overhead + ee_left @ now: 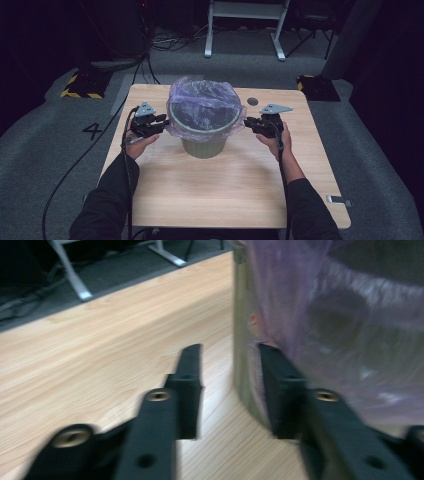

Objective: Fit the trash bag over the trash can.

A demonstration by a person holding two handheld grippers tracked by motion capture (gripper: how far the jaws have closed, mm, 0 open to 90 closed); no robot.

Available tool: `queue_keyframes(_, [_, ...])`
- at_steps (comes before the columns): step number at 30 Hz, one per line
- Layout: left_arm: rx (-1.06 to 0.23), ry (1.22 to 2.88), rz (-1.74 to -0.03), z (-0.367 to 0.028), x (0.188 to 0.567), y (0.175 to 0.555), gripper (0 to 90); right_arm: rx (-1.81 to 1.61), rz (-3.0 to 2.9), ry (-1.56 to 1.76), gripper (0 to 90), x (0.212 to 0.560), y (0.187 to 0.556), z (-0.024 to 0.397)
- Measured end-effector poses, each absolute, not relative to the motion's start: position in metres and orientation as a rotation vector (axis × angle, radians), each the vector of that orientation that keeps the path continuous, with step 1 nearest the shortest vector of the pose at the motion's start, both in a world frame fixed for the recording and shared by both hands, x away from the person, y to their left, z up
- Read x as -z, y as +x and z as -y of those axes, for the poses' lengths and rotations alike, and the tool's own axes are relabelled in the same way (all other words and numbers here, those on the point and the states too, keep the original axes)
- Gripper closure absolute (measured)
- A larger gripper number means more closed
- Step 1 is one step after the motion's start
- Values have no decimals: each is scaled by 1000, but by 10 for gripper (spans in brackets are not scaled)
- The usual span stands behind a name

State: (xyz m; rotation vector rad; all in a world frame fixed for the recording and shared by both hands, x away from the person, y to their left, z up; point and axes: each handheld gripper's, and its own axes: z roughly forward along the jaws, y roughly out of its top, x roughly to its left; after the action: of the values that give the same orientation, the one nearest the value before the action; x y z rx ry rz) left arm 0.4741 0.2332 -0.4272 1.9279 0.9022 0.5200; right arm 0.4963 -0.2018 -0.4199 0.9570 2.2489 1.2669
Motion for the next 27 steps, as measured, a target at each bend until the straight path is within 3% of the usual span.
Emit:
queue_keyframes(5, [-532,1887,-884,-250,419,452,370,-1336,-2208,909,483,405,482,224])
queue_keyframes(10, [-517,1928,-774,-252,413,426,178,-1422,-2251,802,333,393,468,228])
queue_keyframes(14, [-497,1952,-710,-244,410,412,155,-1427,-2305,720,247,389,462,214])
queue_keyframes(18, [-477,1978,-631,-225,404,406,158,-1460,-2307,723,241,389,465,205])
queue_keyframes(19, [-482,1991,-609,-221,403,406,167,-1460,-2310,729,257,389,467,203])
queue_keyframes(23, [-487,1988,-606,-212,404,417,371,-1498,-2325,729,343,394,475,199])
queue_keyframes(24, [-481,1977,-608,-213,404,420,506,-1527,-2329,725,410,395,477,199])
queue_keyframes(26, [-495,1975,-614,-214,405,425,622,-1524,-2330,706,541,395,478,197])
queue_keyframes(27, [-499,1974,-609,-215,406,426,725,-1520,-2327,685,607,395,477,196])
